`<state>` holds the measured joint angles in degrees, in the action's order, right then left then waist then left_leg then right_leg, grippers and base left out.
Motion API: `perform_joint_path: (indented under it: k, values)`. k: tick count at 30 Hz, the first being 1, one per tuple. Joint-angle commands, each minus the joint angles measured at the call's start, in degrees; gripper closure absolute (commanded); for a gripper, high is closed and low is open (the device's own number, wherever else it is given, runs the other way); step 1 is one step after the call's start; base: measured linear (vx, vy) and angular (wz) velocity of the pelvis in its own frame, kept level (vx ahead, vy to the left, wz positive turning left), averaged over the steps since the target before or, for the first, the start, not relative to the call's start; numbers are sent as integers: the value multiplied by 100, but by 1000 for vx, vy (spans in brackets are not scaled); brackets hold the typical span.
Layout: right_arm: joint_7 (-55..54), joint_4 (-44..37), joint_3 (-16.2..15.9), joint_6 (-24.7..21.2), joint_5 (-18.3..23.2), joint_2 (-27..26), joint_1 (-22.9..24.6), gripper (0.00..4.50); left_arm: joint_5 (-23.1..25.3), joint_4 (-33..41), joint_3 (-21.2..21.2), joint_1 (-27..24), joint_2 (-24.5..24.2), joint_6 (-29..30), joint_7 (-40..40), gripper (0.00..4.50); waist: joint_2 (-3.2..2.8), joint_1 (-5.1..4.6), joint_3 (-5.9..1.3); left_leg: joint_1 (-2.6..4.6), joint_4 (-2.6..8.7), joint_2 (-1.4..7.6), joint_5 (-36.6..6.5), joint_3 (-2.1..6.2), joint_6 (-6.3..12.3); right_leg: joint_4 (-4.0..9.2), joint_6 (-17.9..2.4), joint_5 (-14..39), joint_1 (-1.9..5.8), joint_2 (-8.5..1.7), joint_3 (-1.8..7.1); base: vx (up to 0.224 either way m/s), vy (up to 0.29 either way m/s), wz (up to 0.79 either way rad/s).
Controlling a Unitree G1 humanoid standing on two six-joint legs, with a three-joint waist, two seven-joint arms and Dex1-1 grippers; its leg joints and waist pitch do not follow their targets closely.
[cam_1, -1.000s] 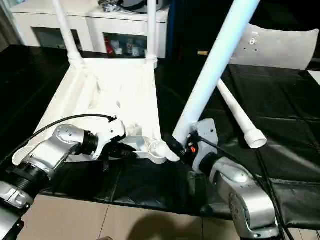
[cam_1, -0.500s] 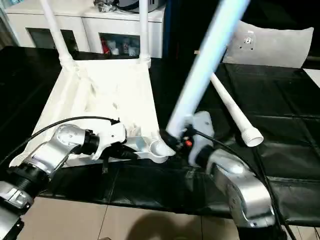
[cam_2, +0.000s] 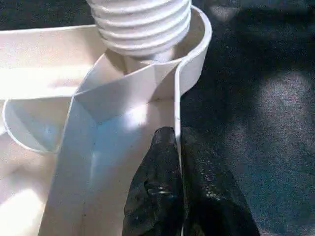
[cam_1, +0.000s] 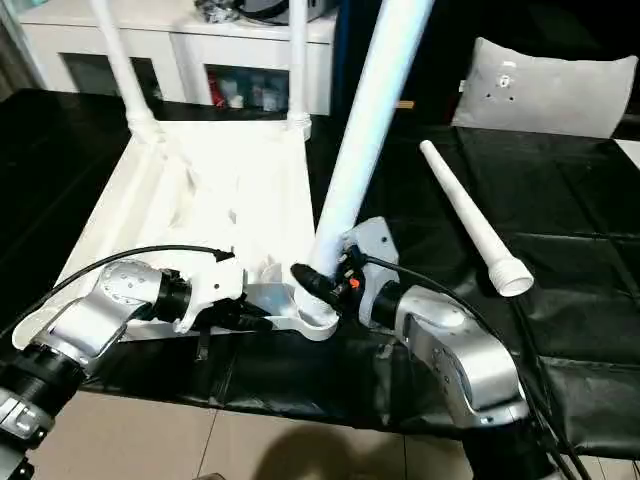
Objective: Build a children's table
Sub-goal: Insert table leg to table base
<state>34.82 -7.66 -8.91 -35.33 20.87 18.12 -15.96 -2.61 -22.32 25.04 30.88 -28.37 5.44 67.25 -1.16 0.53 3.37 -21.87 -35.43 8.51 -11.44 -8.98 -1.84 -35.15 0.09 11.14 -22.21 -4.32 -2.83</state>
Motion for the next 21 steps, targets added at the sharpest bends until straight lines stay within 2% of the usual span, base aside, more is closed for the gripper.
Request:
perform_joint_path:
  k: [1,2,3,5,11,16,20,21]
  values:
    - [124,82,-73,-102,-12,105,-121,259,-52,241,-2,-17,-49,-12,164,450,29,37,-391,91,486,422,-866,102,87,312,-1631,419,286,-439,278,0,0,0]
    - [176,94,-119,-137,-34,153,-132,259,-42,249,4,-12,-53,-24,170,450,12,43,-388,95,486,425,-827,103,105,308,-1632,401,281,-439,277,0,0,0]
    - [253,53,-186,-223,-39,233,-128,259,-30,235,-13,7,-40,-32,147,450,46,36,-389,97,482,428,-824,94,123,313,-1631,401,276,-437,278,0,0,0]
    - [284,10,-206,-304,-19,272,-118,259,-8,218,-22,22,-30,-40,118,450,27,57,-387,103,477,426,-806,92,146,312,-1630,434,276,-438,280,0,0,0]
    - [447,-143,-210,-510,53,449,-144,259,165,147,-5,59,-70,-72,102,450,48,59,-379,101,481,427,-893,92,106,329,-1593,607,271,-441,283,0,0,0]
    - [502,-118,-222,-536,59,497,-182,259,212,125,-8,71,-77,-81,73,450,41,74,-384,104,477,428,-883,91,93,331,-1576,657,266,-441,286,0,0,0]
    - [525,128,-261,-422,-19,429,-223,259,148,225,-37,41,-97,-87,177,450,76,92,-391,99,472,427,-805,82,117,319,-1585,573,266,-445,285,0,0,0]
    - [512,208,-247,-402,-8,385,-229,259,142,253,-43,32,-101,-84,195,450,51,102,-391,99,472,427,-804,86,115,314,-1588,580,265,-450,285,0,0,0]
